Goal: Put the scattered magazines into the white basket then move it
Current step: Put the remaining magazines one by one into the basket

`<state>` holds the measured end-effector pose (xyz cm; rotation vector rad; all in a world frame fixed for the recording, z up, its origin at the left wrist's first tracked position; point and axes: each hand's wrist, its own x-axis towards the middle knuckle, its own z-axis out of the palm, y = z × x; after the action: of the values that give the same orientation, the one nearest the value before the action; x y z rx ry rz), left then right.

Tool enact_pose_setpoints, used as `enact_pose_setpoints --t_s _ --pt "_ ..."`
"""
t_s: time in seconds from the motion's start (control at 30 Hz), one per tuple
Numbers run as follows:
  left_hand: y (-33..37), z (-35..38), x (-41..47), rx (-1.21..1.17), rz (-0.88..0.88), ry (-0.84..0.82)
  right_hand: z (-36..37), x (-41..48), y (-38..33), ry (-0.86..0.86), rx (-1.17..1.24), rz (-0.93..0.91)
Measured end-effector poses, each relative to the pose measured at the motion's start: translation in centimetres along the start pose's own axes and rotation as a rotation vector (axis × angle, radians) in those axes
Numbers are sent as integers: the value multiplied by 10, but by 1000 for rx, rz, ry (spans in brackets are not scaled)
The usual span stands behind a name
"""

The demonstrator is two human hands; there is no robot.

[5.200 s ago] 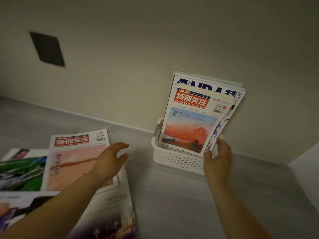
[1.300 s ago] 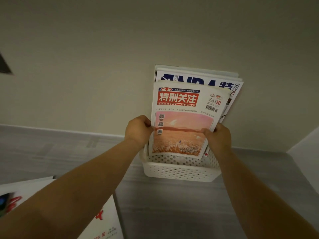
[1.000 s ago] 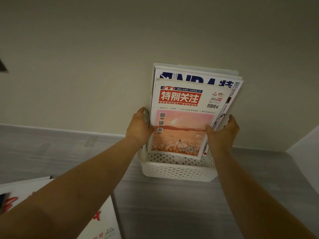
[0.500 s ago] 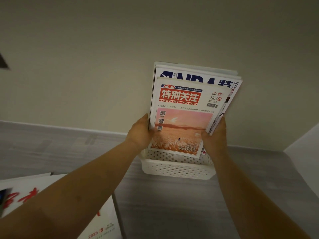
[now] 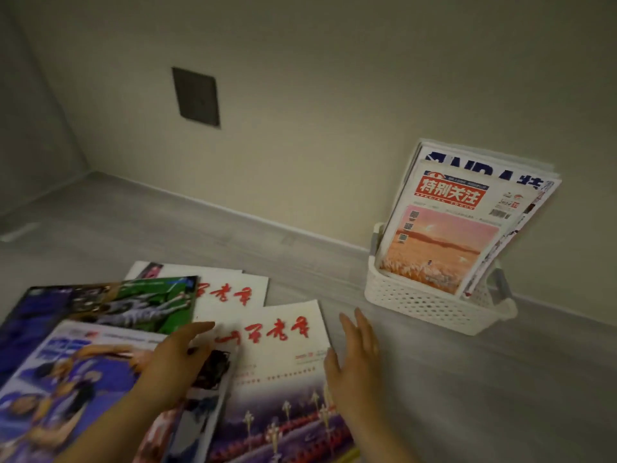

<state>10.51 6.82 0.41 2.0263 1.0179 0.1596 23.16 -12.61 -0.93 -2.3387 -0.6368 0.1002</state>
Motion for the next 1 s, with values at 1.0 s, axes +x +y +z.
enact_pose_setpoints --t_s 1.0 --pt "-137 -151 11 -11 -286 -137 78 -64 -33 -256 -280 -94"
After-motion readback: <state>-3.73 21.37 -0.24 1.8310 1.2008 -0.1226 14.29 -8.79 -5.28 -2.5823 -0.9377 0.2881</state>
